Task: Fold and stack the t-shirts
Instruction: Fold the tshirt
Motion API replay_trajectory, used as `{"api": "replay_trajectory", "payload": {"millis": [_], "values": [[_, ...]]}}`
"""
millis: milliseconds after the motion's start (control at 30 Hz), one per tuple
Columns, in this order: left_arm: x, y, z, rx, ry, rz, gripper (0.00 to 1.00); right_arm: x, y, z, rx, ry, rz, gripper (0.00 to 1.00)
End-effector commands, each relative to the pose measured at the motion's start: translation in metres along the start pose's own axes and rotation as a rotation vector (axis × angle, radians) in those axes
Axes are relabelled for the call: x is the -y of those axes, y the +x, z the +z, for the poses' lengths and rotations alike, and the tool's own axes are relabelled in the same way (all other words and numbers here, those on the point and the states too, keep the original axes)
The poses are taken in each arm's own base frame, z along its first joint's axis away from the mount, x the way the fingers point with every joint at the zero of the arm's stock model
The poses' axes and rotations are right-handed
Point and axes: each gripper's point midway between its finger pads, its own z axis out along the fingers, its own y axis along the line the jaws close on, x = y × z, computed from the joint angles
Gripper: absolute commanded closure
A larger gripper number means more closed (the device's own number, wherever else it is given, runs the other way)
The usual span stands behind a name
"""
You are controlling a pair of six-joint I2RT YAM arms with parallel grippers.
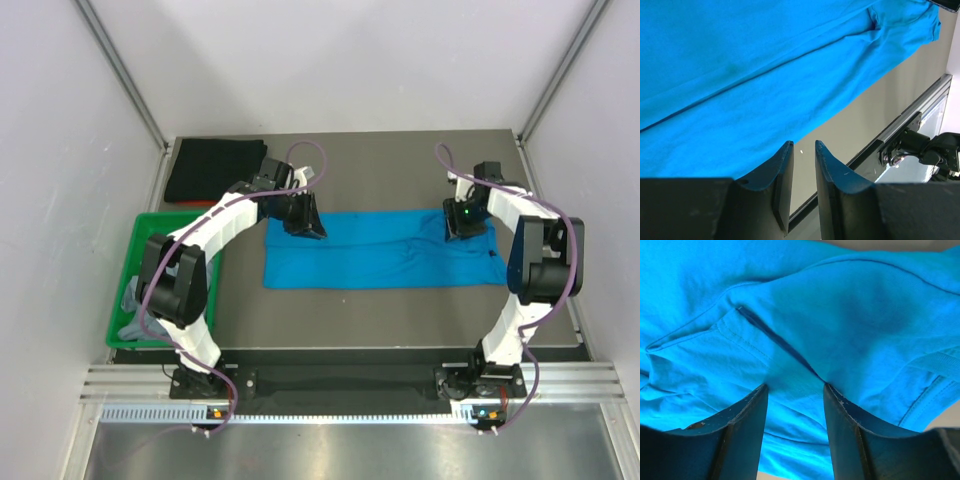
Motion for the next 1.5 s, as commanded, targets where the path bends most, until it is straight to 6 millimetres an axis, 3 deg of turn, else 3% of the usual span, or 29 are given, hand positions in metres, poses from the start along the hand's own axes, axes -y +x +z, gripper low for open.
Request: {"api": "replay_trajectory", "payload": {"millis": [0,300,500,667,1000,1267,1467], "values": [[0.013,-0.012,-0.01,0.056,0.041,0.049,0.71,0.011,-0.032,-0.026,0.111,0.058,-0.034,0.51],[0.011,-0.01,-0.01,0.048,0.035,0.049,0.71,0.023,-0.039,-0.036,0.133,0.122,-0.028,0.5],[0.011,-0.011,-0.01,0.05,0.033,0.05,0.71,0.029,-0.022,-0.027,0.057,0.132,-0.014,0.5],[0.01,-0.01,-0.01,0.051,0.028,0.05,0.71,0.016,-0.009,-0.017,0.02,0.061,-0.003,0.51],[0.014,-0.011,-0.01,0.048,0.049,0.047,0.71,0.012,0.006,-0.014,-0.028,0.046,0.011,0.51],[0.018,-0.01,-0.012,0.049,0.062,0.047,0.71,0.014,0.005,-0.011,-0.035,0.044,0.003,0.5],[0.02,-0.01,-0.013,0.051,0.071,0.049,0.71,0.007,0.004,-0.018,-0.02,0.022,0.009,0.6]]}}
